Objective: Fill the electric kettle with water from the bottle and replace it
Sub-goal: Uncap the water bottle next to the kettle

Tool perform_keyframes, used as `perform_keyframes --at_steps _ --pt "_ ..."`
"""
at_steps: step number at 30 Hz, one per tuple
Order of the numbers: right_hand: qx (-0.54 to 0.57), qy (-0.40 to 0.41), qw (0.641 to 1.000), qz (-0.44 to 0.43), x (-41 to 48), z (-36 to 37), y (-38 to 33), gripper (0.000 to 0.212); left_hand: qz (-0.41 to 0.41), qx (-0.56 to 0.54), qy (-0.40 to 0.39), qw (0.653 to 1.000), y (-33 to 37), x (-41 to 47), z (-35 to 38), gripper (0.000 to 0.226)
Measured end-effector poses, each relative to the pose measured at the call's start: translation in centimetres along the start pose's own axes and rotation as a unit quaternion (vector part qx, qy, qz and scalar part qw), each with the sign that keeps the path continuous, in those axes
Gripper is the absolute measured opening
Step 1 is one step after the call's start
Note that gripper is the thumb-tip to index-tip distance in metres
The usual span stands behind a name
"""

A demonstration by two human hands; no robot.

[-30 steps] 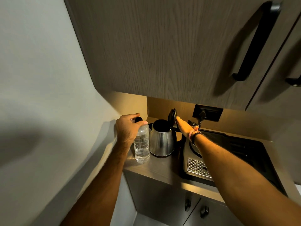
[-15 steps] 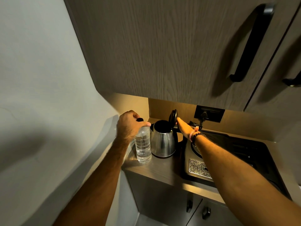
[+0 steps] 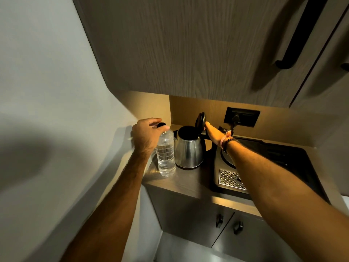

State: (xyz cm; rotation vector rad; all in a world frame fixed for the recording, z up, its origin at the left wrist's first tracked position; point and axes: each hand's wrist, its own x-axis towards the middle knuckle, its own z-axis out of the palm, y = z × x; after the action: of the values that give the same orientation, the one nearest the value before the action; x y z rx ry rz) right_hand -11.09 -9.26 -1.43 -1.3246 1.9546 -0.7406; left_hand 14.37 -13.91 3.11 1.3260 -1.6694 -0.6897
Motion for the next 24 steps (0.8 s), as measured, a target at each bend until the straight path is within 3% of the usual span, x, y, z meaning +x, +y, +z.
perform_keyframes --at_steps 4,9,12,15,17,20,24 --pt "-0.01 0.004 1.0 0.002 -0.1 0.2 -0.1 0.084 0.006 -0.007 0.052 0.999 0.7 -0.5 0.8 0.052" --pt "-0.006 -0.003 1.0 0.0 0.4 0.3 0.4 0.082 0.164 0.024 0.154 0.974 0.7 -4.2 2.9 0.032" --pt "-0.035 0.002 0.999 -0.004 0.6 0.3 0.5 0.079 0.186 0.027 0.024 0.982 -1.2 -9.2 6.7 0.023" --pt "-0.037 0.003 0.999 -0.005 0.9 0.1 1.3 0.079 0.077 0.106 -0.135 0.982 -4.4 -12.6 10.7 0.025" --pt "-0.057 -0.003 0.998 -0.006 1.0 0.3 0.9 0.077 0.024 0.185 -0.192 0.964 -6.6 -13.3 12.2 0.021" --pt "-0.053 -0.009 0.999 -0.005 0.9 0.3 0.6 0.077 0.007 0.272 -0.214 0.938 -8.6 -14.0 12.9 0.016" --pt "-0.034 -0.02 0.999 -0.001 1.6 0.3 1.4 0.086 0.01 0.275 -0.21 0.938 -9.6 -13.6 14.6 0.019"
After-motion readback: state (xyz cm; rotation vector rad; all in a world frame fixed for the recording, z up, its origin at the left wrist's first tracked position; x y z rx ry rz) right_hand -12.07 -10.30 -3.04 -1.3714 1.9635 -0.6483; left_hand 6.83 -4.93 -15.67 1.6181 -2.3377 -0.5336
